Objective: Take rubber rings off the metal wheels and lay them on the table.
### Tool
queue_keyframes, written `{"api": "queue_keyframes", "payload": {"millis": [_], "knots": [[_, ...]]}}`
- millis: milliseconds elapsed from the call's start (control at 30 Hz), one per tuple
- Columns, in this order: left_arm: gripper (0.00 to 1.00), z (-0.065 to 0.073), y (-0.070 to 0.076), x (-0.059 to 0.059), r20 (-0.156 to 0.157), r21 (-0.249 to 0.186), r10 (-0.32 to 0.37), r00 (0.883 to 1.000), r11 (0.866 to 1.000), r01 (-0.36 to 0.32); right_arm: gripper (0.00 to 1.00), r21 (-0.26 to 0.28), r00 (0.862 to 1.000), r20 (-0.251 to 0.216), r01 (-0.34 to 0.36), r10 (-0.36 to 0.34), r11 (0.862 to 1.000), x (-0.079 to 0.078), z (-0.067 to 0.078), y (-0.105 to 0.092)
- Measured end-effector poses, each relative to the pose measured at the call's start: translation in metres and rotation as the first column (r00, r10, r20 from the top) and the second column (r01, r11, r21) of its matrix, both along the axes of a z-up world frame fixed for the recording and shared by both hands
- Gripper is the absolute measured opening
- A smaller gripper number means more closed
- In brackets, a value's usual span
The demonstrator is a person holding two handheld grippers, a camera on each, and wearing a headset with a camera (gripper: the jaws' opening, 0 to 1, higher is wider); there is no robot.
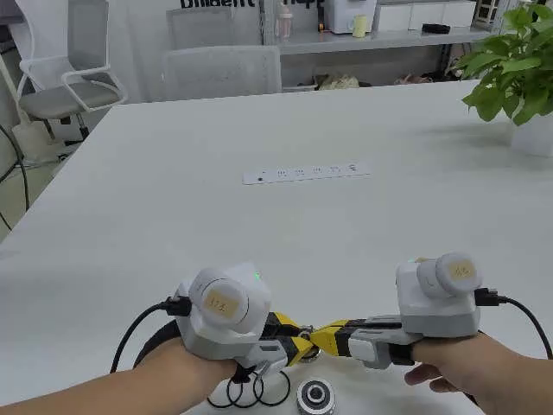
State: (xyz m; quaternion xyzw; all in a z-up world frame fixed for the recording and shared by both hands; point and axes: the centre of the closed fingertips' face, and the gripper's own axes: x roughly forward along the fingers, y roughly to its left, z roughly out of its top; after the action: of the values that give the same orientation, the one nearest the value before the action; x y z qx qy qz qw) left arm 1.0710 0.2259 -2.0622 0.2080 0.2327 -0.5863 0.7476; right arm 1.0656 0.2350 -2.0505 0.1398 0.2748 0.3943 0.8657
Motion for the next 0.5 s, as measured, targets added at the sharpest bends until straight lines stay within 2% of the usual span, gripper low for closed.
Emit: {"api": "queue_keyframes", "payload": {"millis": [233,500], "knots": [[0.07,0.0,0.0,0.001,-0.008,-0.001,0.01,1.0,1.0,-0.01,0.0,-0.038,1.0,-0.011,0.008,-0.009,0.999,-0.001,-0.008,-0.008],[0.07,0.001,0.0,0.0,-0.017,-0.019,0.012,1.0,1.0,-0.013,0.0,-0.04,1.0,-0.021,0.017,-0.018,0.999,0.0,-0.011,-0.012]]}}
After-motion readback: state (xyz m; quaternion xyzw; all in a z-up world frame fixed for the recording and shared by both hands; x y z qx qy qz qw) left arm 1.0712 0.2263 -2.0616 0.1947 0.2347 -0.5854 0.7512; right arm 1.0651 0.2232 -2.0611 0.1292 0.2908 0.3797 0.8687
